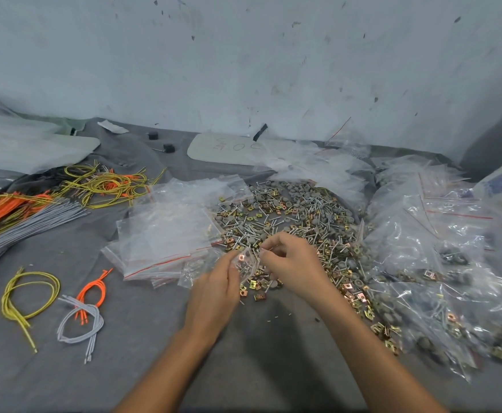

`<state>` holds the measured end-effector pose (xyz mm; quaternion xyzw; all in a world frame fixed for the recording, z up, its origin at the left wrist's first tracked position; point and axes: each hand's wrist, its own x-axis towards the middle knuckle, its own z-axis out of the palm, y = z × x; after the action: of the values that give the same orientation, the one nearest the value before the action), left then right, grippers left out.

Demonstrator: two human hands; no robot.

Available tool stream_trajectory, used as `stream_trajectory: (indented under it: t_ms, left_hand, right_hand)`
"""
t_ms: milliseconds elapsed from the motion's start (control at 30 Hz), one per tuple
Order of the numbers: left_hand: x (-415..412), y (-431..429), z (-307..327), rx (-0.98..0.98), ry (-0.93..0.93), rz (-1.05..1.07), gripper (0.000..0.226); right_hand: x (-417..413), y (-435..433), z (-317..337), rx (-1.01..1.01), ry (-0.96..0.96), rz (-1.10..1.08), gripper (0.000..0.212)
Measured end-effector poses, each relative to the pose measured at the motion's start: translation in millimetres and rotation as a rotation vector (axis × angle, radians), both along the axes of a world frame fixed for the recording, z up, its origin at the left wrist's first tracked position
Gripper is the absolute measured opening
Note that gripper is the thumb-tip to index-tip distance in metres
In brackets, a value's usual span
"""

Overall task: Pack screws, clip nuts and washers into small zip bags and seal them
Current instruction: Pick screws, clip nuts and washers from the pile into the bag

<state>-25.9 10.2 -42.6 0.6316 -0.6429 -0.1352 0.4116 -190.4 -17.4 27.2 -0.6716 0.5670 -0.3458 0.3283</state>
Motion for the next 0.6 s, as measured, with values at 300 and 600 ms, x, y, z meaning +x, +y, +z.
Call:
stream_trajectory:
  t_ms: [300,600]
  left_hand:
    - [1.5,1.7,0.9,-0.013,0.022,-0.007,0.032]
    - [0.2,2.8,2.4,-0.040,0.030,-0.009,0.033]
  right_hand:
    - [18.5,2.6,-23.8,-0.294,0.499,0.070,0.019]
    - [-20.5,-18.9,-12.1,-0.073,0.570,-0.030,0.015]
